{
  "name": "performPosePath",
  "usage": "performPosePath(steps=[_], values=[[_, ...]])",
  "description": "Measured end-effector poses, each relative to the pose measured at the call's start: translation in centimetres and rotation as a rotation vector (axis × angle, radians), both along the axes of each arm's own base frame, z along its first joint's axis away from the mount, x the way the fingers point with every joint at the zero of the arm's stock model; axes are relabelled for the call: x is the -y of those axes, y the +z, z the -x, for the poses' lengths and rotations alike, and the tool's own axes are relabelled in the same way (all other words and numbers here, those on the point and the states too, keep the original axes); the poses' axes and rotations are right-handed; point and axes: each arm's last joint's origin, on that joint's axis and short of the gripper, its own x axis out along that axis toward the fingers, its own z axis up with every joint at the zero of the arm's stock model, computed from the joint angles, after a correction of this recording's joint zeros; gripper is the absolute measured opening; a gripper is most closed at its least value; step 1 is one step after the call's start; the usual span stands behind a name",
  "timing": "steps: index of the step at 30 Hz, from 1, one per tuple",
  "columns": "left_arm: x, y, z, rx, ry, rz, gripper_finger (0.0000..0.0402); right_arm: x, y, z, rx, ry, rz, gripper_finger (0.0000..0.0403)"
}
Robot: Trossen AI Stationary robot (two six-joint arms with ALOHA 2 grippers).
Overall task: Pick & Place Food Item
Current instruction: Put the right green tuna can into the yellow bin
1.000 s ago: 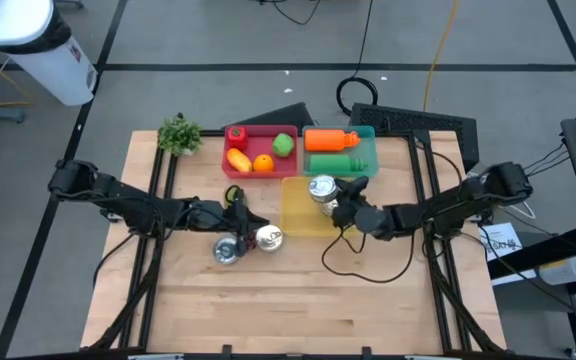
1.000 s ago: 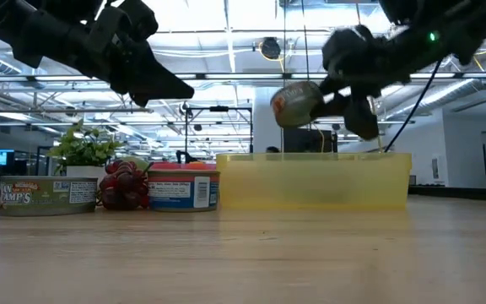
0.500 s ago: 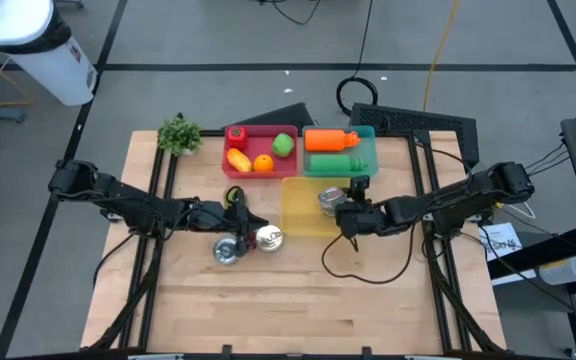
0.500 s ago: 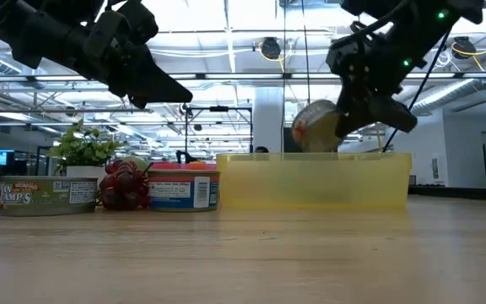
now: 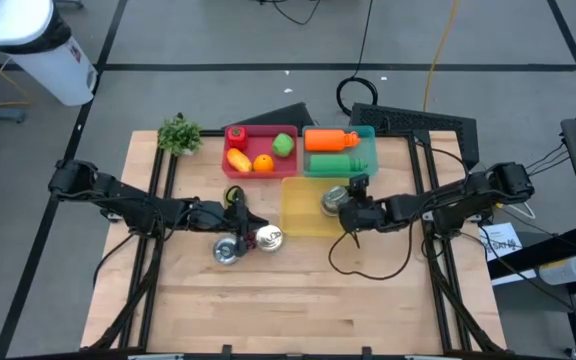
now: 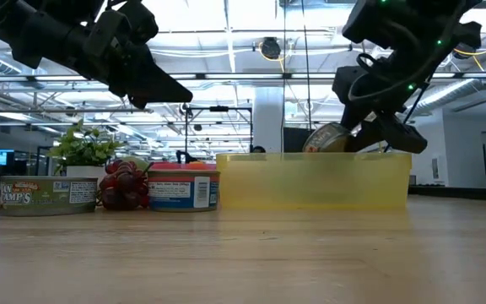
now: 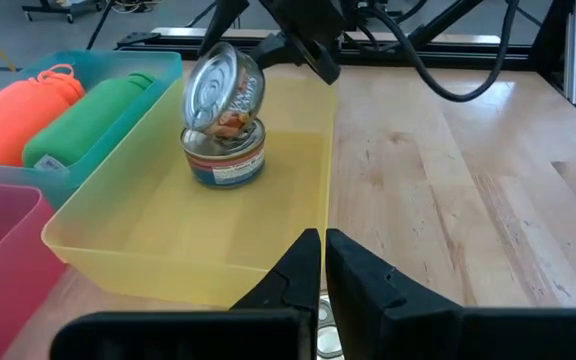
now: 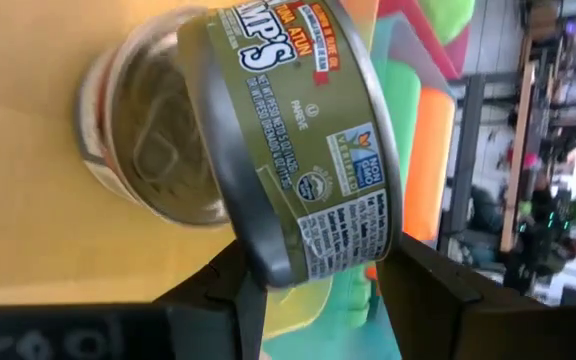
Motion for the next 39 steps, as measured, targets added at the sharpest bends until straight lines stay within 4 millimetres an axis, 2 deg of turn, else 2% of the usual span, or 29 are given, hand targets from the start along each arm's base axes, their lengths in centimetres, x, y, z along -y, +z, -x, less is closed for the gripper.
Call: performPosePath(steps=[2,8,13,21,28,39], values=[[0.0,0.0,0.0,0.0,0.0,0.0,0.0031,0.0,-0.1,-0.1,-0.007,0.026,0.002,0.0166],[0.0,0.0,0.0,0.0,0.0,0.0,0.0031,-0.1,-0.4,-0.1,0.033,0.032,-0.038,0.028],[0.0,0.0,0.0,-0.001,0.0,0.0,0.0031,-0.1,-0.4,-0.2,0.104,-0.024,-0.078,0.0328],[0.0,0.0,0.0,0.0,0.008,0.022,0.0031,-0.1,-0.6,0.2,0.203,-0.155,-0.164,0.0335],[0.0,0.0,0.0,0.0,0.008,0.021,0.0031,-0.2,-0.6,0.4,0.226,-0.174,-0.227,0.0333],[0.0,-0.1,0.1,-0.014,0.013,0.017,0.0031,-0.1,1.5,1.5,0.308,-0.18,-0.239,0.0329]])
